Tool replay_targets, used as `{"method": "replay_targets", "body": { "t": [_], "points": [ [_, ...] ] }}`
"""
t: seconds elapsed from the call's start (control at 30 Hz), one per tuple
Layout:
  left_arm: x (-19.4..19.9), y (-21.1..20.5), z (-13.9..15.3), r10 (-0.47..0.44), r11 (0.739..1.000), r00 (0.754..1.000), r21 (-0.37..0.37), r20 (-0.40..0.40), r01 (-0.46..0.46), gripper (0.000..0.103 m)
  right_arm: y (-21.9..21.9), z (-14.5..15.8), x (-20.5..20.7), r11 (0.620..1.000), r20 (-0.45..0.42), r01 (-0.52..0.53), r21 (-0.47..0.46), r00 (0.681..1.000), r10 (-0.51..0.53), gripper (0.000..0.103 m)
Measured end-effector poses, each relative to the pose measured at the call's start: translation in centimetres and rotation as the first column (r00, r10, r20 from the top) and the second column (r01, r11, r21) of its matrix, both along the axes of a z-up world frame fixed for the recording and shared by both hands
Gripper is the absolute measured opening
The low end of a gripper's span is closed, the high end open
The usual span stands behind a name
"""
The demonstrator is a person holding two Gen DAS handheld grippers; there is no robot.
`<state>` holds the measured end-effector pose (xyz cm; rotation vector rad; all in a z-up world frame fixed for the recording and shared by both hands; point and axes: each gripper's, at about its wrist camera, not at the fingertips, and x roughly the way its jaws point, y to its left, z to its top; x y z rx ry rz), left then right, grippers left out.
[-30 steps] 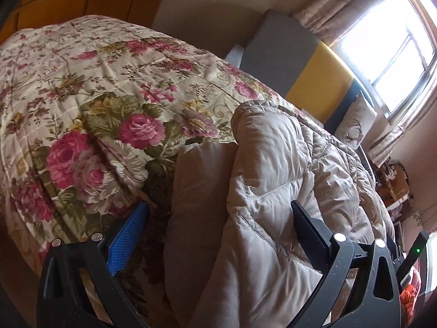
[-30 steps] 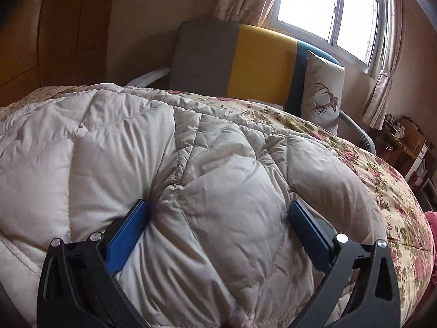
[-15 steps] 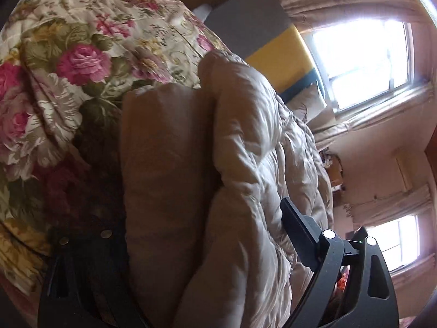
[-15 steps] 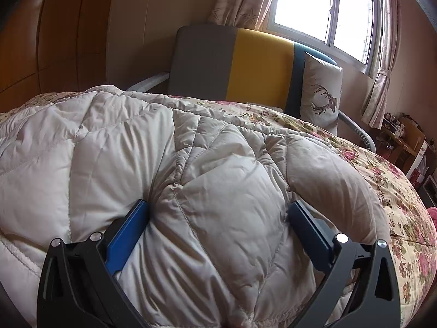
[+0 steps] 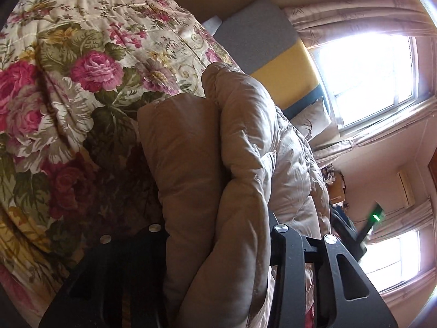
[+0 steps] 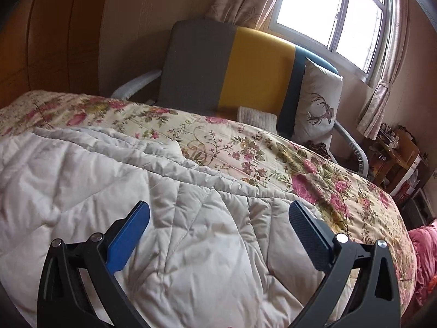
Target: Fold large clothes
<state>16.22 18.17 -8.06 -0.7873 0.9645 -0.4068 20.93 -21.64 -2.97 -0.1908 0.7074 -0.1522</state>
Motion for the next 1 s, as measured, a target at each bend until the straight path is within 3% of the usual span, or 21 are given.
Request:
{"method": "replay_targets", "body": {
  "t": [0.03,0.1,0.27,0.37,0.43,0.6,0.67,0.77,1.0],
  "points": [
    [-0.2,0.1,0.0,0.005,1.0,1.0,-0.003,-0.001,-0.005,0.039,0.1,-1.3,1.3,1.0,-0.046,0.001,-0.019,0.999,-0.002,0.101],
    [-0.6,0.6,0.0,0.013,1.0,1.0,-0.008,-0.001,-0.013,0.039,0.1,-3.6,2.8,0.999,-0.109,-0.042,0.033,0.993,0.045,0.101],
    [-0.9,0.5,0.1,0.02,1.0,1.0,-0.001,0.001,-0.02,0.037,-0.6,-4.3,2.8,0.998,-0.113,-0.035,0.055,0.993,0.041,0.101],
    [-0.9,0.4,0.5,0.022,1.0,1.0,0.003,0.006,-0.022,0.034,-0.2,-2.2,0.1,1.0,-0.064,0.0,0.0,0.998,0.0,0.101],
    [-1.2,0.4,1.1,0.026,1.0,1.0,0.004,0.016,-0.026,0.033,0.5,-1.0,-3.2,1.0,-0.027,-0.03,0.008,0.999,0.03,0.101],
    [-1.5,0.3,2.7,0.044,0.999,0.998,-0.017,0.05,-0.043,0.031,2.8,-2.0,-10.9,0.995,0.027,-0.103,-0.01,0.994,0.104,0.101],
    [-1.7,0.0,3.5,0.046,0.999,0.997,-0.028,0.067,-0.045,0.03,3.0,-4.0,-11.7,0.995,0.028,-0.094,-0.034,0.995,0.095,0.101],
    [-2.2,-0.8,5.3,0.043,0.999,0.994,-0.024,0.104,-0.041,0.03,2.0,-6.0,-11.6,0.995,0.047,-0.079,0.066,0.996,0.076,0.101],
    [-3.0,-4.2,11.1,0.01,1.0,0.977,0.008,0.214,-0.012,0.03,2.2,-6.2,-11.9,0.996,0.075,-0.067,0.052,0.995,0.063,0.101]
  ]
}}
